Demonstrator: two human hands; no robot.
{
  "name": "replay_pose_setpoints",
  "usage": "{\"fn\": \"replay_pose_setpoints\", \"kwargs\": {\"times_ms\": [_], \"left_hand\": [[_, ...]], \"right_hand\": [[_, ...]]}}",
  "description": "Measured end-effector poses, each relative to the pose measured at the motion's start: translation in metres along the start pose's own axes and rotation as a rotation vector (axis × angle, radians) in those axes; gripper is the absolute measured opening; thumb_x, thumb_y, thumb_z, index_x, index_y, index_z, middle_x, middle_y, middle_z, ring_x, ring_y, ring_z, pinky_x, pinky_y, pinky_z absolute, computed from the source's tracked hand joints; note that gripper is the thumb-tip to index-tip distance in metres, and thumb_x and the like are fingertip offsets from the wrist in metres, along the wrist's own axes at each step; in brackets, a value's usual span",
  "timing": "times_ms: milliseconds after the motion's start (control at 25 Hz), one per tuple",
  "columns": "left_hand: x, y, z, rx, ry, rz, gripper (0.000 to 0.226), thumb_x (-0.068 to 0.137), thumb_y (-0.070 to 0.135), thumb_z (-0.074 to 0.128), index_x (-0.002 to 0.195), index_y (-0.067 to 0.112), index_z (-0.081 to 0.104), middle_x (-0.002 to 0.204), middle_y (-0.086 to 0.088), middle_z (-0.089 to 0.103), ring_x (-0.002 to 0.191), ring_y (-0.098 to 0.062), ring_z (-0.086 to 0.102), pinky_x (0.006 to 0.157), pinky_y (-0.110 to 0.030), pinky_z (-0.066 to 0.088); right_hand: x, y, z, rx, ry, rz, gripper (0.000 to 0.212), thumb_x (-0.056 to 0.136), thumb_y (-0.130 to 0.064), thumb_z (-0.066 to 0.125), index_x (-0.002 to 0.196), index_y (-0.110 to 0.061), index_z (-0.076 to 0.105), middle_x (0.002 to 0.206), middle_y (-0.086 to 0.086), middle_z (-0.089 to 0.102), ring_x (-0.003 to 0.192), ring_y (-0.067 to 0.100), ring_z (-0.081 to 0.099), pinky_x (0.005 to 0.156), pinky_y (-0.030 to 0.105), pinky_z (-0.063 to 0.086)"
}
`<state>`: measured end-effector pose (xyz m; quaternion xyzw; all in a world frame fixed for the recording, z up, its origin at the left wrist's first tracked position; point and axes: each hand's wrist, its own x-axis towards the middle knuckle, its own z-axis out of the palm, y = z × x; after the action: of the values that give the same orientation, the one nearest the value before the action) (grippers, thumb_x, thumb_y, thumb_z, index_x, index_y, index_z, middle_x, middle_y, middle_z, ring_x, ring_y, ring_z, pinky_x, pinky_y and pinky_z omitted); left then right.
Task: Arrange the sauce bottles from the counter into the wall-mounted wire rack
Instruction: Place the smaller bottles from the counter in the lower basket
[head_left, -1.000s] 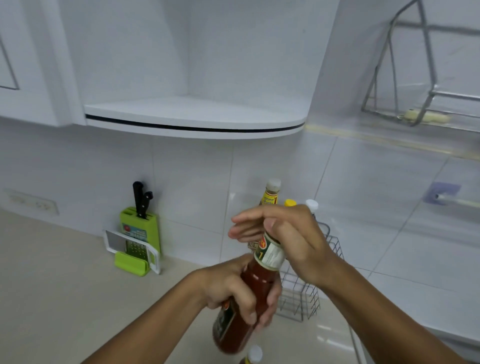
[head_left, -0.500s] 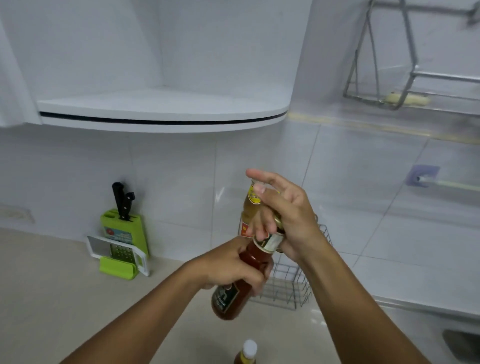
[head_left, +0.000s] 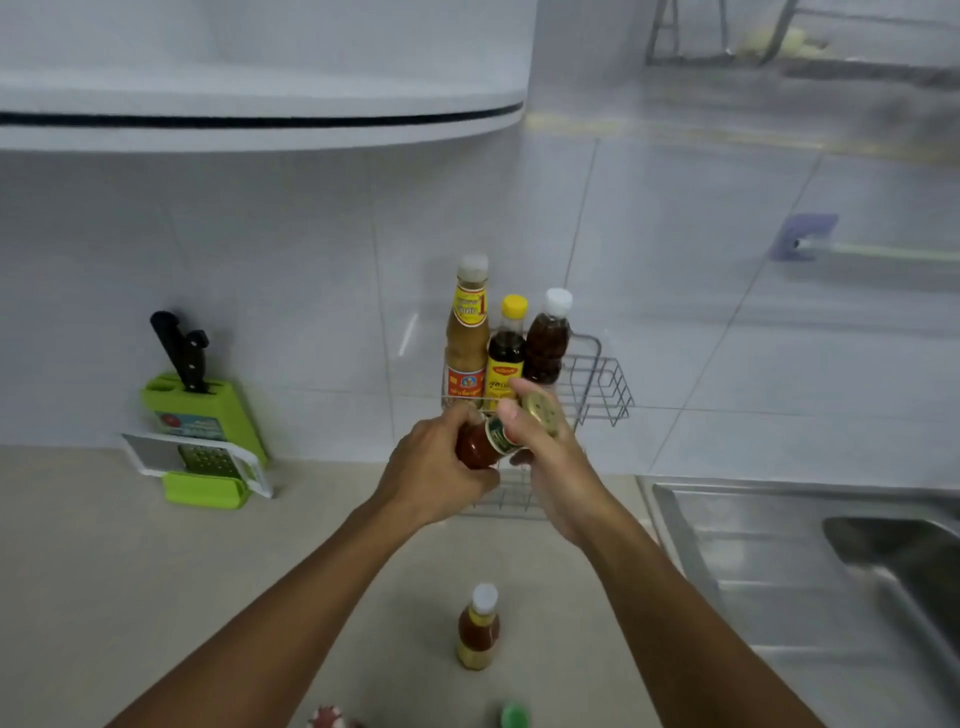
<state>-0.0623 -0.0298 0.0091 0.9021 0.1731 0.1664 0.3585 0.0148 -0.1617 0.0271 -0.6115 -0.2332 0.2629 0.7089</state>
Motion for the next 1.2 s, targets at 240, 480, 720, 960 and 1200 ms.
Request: {"fn": "replay_pose_setpoints", "kwargs": {"times_ms": [240,480,720,960,1200], "left_hand": [[0.017,-0.03,0.038,-0.112,-0.278,0.071,0.089,0.063,0.028,0.09,0.122,0.029,0.024,0.116,0.004,0.062,0.102,-0.018,0.067,0.081,-0.037,0.061],[0.029,-0.12,0.046,-0.048,-0.454,-0.197,0.104,0.072,0.01,0.088,0.15,0.028,0.022,0.149,-0.004,0.04,0.127,-0.015,0.042,0.089,-0.026,0.047],[0.017,-0.199,0.063,-0.11,-0.543,-0.454,0.067,0.085,0.013,0.078,0.143,0.019,0.046,0.145,-0.007,0.052,0.137,-0.025,0.048,0.098,-0.032,0.049],[0.037,-0.191,0.086,-0.291,-0.491,-0.556,0.068,0.096,-0.003,0.054,0.156,0.012,0.027,0.16,-0.008,0.036,0.144,-0.024,0.041,0.097,-0.026,0.04],[0.057,-0.164,0.1,-0.483,-0.507,-0.542,0.065,0.089,-0.012,0.045,0.146,0.018,0.048,0.142,-0.001,0.059,0.123,-0.014,0.056,0.078,-0.02,0.046]], "right_hand": [[-0.002,0.068,-0.03,-0.343,0.108,-0.02,0.039,0.078,-0.028,0.088,0.114,-0.019,0.075,0.095,0.004,0.081,0.081,0.024,0.079,0.066,0.045,0.066],[0.03,0.108,-0.046,-0.258,0.33,0.052,0.033,0.073,-0.008,0.092,0.101,-0.013,0.075,0.093,-0.003,0.079,0.084,0.004,0.077,0.081,0.04,0.066],[0.063,0.137,-0.043,-0.436,0.271,0.086,0.047,0.069,0.001,0.091,0.112,-0.005,0.073,0.092,-0.009,0.072,0.081,-0.004,0.07,0.071,0.006,0.055],[0.106,0.153,-0.037,-0.78,0.135,0.129,0.047,0.073,-0.026,0.089,0.115,-0.016,0.07,0.105,0.002,0.077,0.096,0.017,0.072,0.088,0.036,0.061],[0.136,0.157,-0.035,-0.997,-0.042,0.097,0.048,0.077,-0.038,0.083,0.119,-0.018,0.068,0.11,0.003,0.077,0.1,0.02,0.071,0.089,0.045,0.06]]}}
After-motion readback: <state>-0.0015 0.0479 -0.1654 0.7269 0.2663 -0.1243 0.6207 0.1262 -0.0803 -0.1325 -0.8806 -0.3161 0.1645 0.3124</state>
